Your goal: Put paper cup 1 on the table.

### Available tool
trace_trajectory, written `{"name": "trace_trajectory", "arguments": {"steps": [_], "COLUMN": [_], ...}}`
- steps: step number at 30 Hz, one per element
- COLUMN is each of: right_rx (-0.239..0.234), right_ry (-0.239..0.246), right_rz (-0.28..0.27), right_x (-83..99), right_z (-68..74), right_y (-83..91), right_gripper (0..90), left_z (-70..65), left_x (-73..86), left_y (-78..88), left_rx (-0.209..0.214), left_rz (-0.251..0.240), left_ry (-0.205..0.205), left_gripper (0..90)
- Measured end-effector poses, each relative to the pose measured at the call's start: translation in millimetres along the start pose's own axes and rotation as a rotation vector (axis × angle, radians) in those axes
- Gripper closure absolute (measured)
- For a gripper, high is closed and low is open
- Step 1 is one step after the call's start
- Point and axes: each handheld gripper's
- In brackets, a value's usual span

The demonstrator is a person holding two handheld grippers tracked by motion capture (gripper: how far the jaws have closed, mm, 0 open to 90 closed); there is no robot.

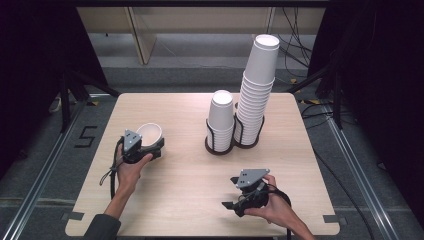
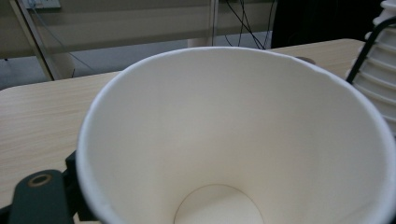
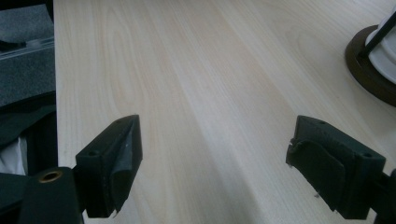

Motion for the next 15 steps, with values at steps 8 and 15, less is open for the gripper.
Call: {"name": "trace_trajectory", "arguments": {"steps": [8, 15], "right_rx": [0.000, 0.000], "right_ry": [0.005, 0.002], "right_rz": [0.006, 0.009], "right_x": [1.0, 1.2], "right_z": [-0.4, -0.5], "right_y": [0.0, 0.9], "right_gripper": [17.7, 17.7], "left_z": [3.3, 1.1], "left_x": [-6.7, -9.5], "left_y": [-23.0, -37.2], "left_rx": [-0.047, -0.060], "left_rz": [0.008, 0.016], "left_ry": [-0.027, -0.034], "left_gripper": [13.4, 13.4]}}
Point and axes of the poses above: each handheld gripper's, and its own axes: y roughly backward along the jaws, x roughly out of its underside, z roughly to its left, and after that the axes turned 10 degrees about y, right-handed
